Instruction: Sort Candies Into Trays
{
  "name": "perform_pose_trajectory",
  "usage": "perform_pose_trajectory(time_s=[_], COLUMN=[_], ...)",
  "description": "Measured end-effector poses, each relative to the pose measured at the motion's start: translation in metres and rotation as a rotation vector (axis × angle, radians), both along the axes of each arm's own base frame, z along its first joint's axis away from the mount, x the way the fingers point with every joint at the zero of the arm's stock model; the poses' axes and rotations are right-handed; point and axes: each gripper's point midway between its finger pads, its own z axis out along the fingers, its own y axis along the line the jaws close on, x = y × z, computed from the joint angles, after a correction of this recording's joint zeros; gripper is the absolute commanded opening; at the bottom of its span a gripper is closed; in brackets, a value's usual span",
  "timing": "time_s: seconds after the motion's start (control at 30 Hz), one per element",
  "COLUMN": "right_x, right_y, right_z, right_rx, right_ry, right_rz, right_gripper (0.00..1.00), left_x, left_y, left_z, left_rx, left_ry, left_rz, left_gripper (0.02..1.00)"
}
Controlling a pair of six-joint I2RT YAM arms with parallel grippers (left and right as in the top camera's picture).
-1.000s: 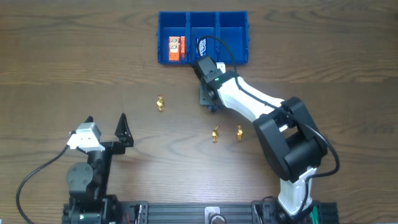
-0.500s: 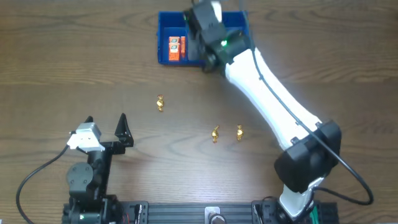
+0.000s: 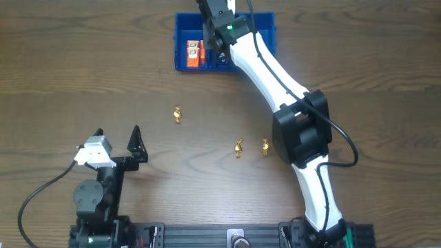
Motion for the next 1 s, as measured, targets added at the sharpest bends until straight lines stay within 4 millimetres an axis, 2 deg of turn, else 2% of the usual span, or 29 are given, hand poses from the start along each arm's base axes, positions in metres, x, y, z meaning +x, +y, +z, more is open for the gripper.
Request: perform_pose_trajectory(time_s=[0.1, 0.2, 0.27, 0.3, 0.47, 0.57, 0.63, 0.73, 0.77, 0.83, 0.9, 1.0], right_x=[0.001, 0.003, 0.005, 0.005, 0.002, -0.009, -0.031, -0.077, -0.100, -0.131, -0.153, -0.173], right_y=[-0.002, -0.005, -0.006, -0.007, -0.007, 0.002, 0.022, 0.062, 0.074, 0.094, 0.114, 0.133], right_z=[0.000, 0.001, 0.001, 0.001, -0.001, -0.004, -0.001, 0.023, 0.033, 0.042, 0.040, 0.028], right_rx=[-0.001, 0.000, 0.003, 0.001, -0.008, -0.025, -0.045, -0.054, -0.057, -0.048, -0.035, -0.023], right_ry=[0.000, -0.005, -0.009, -0.010, 0.004, 0.028, 0.055, 0.071, 0.090, 0.112, 0.130, 0.147], right_rz=[-0.004, -0.011, -0.020, -0.020, -0.015, 0.007, 0.055, 0.152, 0.179, 0.212, 0.232, 0.253], right_gripper=[0.294, 0.450, 0.647, 0.676, 0.706, 0.715, 0.717, 0.717, 0.717, 0.715, 0.711, 0.702], left_x=[0.000, 0.000, 0.000, 0.000, 0.000, 0.000, 0.000, 0.000, 0.000, 0.000, 0.000, 0.000], left_y=[0.000, 0.000, 0.000, 0.000, 0.000, 0.000, 0.000, 0.000, 0.000, 0.000, 0.000, 0.000], left_z=[0.000, 0.000, 0.000, 0.000, 0.000, 0.000, 0.000, 0.000, 0.000, 0.000, 0.000, 0.000], left_rx=[0.000, 0.000, 0.000, 0.000, 0.000, 0.000, 0.000, 0.000, 0.000, 0.000, 0.000, 0.000], left_ry=[0.000, 0.000, 0.000, 0.000, 0.000, 0.000, 0.000, 0.000, 0.001, 0.000, 0.000, 0.000], left_rz=[0.000, 0.000, 0.000, 0.000, 0.000, 0.000, 0.000, 0.000, 0.000, 0.000, 0.000, 0.000], left_gripper=[0.998, 0.998, 0.998, 0.996, 0.998, 0.998, 0.998, 0.996, 0.998, 0.998, 0.998, 0.998])
